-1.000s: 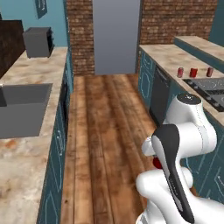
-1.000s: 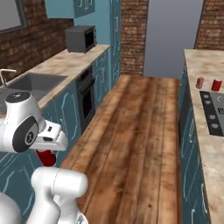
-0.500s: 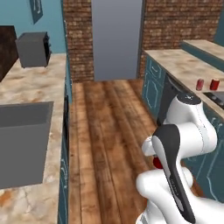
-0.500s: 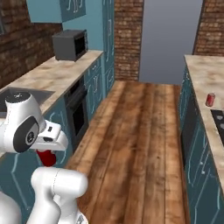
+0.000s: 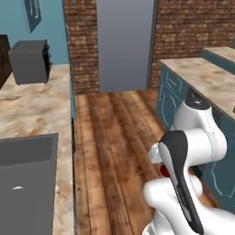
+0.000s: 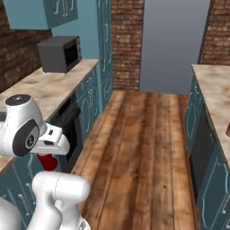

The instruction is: Four empty soda cans are scattered around the kitchen. Gather all the cans and cluster them next to the stove for recycling.

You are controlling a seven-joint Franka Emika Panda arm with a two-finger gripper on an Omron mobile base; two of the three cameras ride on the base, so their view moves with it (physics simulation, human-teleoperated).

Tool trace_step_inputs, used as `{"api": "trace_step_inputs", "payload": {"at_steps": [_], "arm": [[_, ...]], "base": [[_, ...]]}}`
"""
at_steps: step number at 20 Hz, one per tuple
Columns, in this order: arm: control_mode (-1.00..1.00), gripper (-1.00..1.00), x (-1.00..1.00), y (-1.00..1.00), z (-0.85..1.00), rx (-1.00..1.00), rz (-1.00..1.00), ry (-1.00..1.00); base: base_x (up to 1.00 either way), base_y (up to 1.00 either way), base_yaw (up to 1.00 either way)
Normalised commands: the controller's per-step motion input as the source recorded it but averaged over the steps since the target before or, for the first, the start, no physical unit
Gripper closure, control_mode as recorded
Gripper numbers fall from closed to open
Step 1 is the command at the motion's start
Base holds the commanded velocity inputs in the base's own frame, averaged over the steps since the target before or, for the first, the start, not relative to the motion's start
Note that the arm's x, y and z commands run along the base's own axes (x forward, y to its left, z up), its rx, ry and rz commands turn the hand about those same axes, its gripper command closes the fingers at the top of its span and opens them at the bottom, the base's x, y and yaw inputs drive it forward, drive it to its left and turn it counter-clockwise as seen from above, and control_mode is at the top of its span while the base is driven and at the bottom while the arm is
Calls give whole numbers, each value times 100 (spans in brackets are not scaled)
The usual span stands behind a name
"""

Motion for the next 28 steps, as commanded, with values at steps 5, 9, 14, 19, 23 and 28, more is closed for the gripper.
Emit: {"api": "trace_step_inputs", "payload": {"at_steps": [5, 9, 14, 19, 23, 28], "arm": [[100, 100, 0, 0, 0, 0, 0, 0], [100, 100, 0, 0, 0, 0, 0, 0], [100, 100, 0, 0, 0, 0, 0, 0], [100, 100, 0, 0, 0, 0, 0, 0], [100, 100, 0, 0, 0, 0, 0, 0], [100, 100, 0, 0, 0, 0, 0, 0]], "base": [[100, -43, -33], [97, -45, -50], [96, -6, -59], [87, 0, -65], [88, 6, -65], [84, 7, -66]]}}
